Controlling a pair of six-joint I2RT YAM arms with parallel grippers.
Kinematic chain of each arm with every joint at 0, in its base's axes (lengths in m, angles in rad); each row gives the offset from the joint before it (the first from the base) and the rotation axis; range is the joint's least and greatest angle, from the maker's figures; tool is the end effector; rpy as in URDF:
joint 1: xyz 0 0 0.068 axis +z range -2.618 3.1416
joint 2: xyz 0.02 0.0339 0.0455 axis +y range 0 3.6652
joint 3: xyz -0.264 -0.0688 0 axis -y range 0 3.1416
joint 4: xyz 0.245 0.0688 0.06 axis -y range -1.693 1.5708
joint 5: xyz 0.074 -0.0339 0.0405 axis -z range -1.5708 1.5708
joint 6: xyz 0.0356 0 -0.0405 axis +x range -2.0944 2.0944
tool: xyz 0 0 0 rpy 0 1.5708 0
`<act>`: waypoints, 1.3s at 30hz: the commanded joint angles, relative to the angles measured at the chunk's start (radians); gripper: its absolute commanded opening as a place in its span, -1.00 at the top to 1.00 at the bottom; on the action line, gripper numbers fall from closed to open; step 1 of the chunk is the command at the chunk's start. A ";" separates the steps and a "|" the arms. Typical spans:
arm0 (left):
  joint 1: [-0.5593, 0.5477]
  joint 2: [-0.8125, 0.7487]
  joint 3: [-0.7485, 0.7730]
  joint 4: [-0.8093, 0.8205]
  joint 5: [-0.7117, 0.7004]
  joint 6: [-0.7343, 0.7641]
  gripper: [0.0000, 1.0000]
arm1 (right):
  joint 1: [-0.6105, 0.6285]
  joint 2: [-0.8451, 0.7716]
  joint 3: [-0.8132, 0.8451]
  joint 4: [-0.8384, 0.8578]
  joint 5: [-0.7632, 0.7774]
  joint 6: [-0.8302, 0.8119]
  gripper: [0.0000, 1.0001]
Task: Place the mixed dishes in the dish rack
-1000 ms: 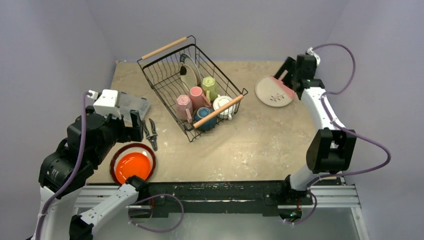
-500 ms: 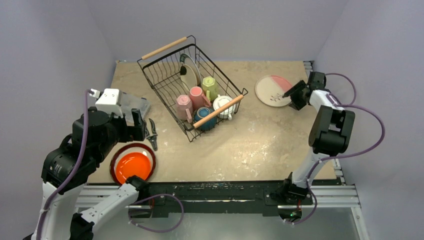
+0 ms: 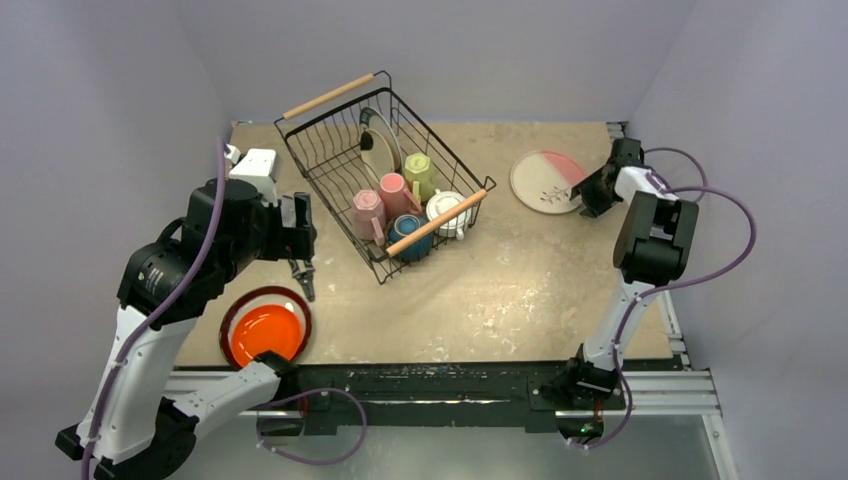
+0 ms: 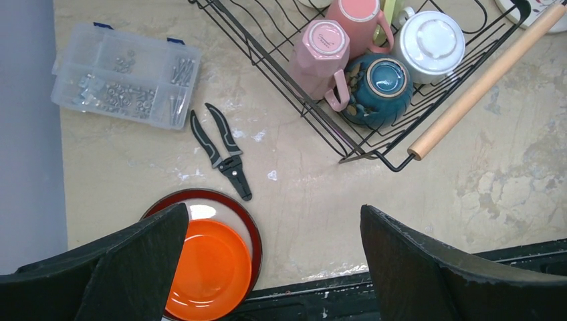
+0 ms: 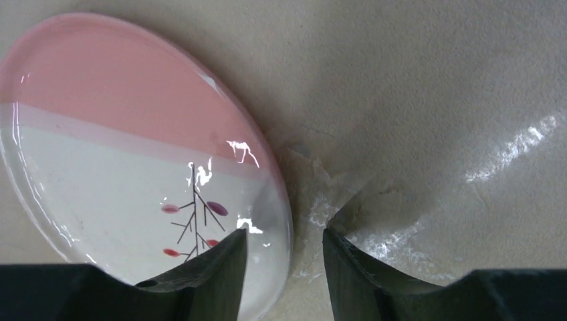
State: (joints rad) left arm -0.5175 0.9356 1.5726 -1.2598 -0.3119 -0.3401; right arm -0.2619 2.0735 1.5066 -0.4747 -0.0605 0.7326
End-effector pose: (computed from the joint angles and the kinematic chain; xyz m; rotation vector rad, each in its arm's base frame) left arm 0.1030 -0.0460 0.4570 0.0178 2.1632 -0.1516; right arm 0.4269 -0.1122 0.1693 1.2357 2.3220 0.2436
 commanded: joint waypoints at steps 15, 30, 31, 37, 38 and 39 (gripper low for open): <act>0.005 -0.059 -0.089 -0.005 0.147 0.005 -1.00 | 0.211 -0.049 -0.083 -0.177 0.180 0.002 1.00; 0.006 -0.113 -0.259 0.015 0.517 -0.288 -0.99 | 0.298 -0.448 -0.546 -0.246 0.117 -0.001 1.00; 0.005 -0.127 -0.287 0.036 0.563 -0.335 -0.98 | 0.306 -0.486 -0.577 -0.250 0.098 0.003 1.00; 0.004 -0.285 -0.605 0.308 0.769 -0.666 -0.93 | 0.334 -0.743 -0.775 -0.245 0.040 0.041 1.00; 0.002 -0.308 -0.658 0.366 0.796 -0.728 -0.92 | 0.334 -0.790 -0.805 -0.242 0.025 0.048 1.00; 0.000 -0.327 -0.728 0.425 0.815 -0.789 -0.91 | 0.335 -0.840 -0.834 -0.239 0.011 0.056 1.00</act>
State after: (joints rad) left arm -0.5175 0.6796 1.0073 -1.0931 0.3363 -0.8314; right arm 0.0685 1.3888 0.7563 -0.6724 0.0063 0.7620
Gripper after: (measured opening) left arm 0.964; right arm 0.021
